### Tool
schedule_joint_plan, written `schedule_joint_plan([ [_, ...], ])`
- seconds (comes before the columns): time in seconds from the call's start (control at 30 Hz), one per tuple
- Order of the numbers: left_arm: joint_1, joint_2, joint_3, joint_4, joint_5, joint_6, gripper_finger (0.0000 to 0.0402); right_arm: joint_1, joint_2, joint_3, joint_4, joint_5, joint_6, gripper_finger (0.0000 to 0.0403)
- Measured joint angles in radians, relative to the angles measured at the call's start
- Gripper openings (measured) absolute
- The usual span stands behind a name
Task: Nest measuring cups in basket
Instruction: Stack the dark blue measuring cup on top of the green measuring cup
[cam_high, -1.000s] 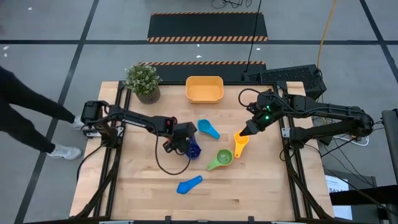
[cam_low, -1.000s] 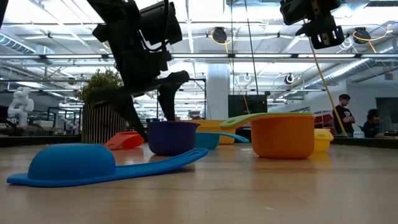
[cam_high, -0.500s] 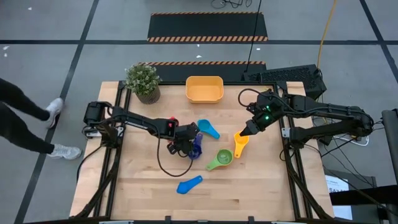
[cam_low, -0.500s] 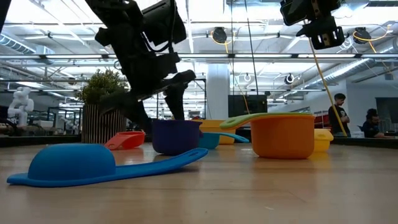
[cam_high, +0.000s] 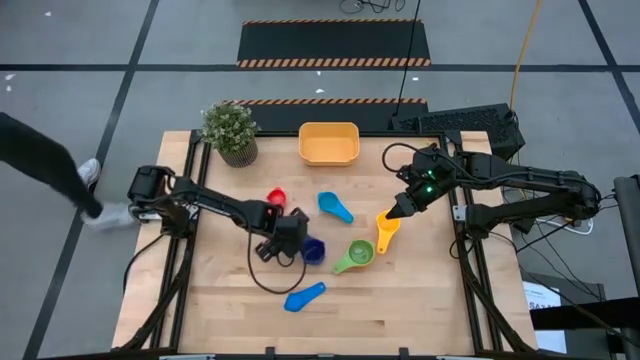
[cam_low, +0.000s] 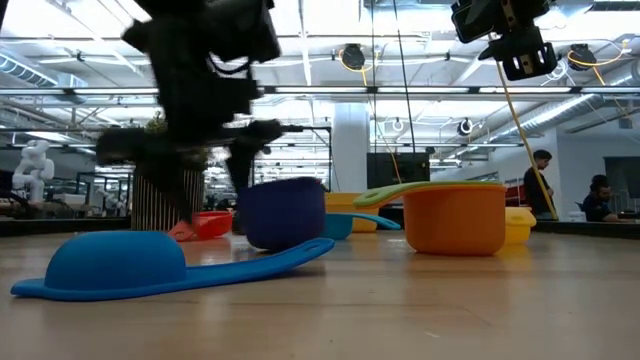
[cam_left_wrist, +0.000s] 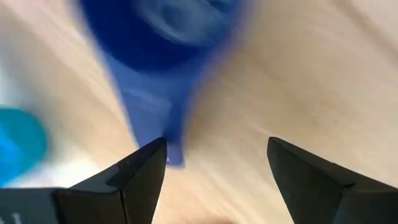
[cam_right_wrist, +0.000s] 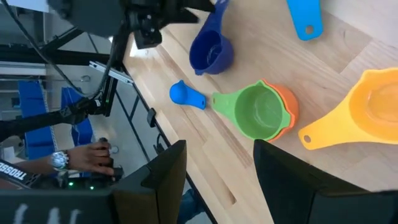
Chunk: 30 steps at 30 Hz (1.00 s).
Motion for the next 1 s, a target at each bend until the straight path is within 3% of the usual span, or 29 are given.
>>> schedule_joint_plan([
  [0.17, -0.06, -0.069, -0.001, -0.137, 0.001, -0.134, 0.028, 0.0, 0.0, 0.0, -0.003, 0.001, -0.009, 0.0181],
  [0.3, -0.08, -0.146, 0.0, -0.105, -0.008, -0.255, 0.028, 0.0, 0.0, 0.0, -0.002, 0.003, -0.022, 0.0181],
  [0.47, -0.057, -0.189, 0.0, 0.021, -0.07, -0.564, 0.028, 0.0, 0.0, -0.035, 0.028, -0.001, -0.007, 0.0181],
  [0.67, -0.041, -0.165, 0.0, 0.073, -0.019, -0.907, 0.0298, 0.0, 0.0, -0.065, 0.057, -0.03, 0.051, 0.0181],
  [0.83, -0.073, -0.13, 0.0, 0.111, 0.01, -0.95, 0.0336, 0.0, -0.01, -0.065, 0.109, -0.031, 0.053, 0.0181],
  [1.0, -0.087, -0.067, -0.001, 0.118, 0.003, -0.87, 0.0363, 0.0, -0.023, -0.065, 0.134, -0.028, 0.055, 0.0181],
])
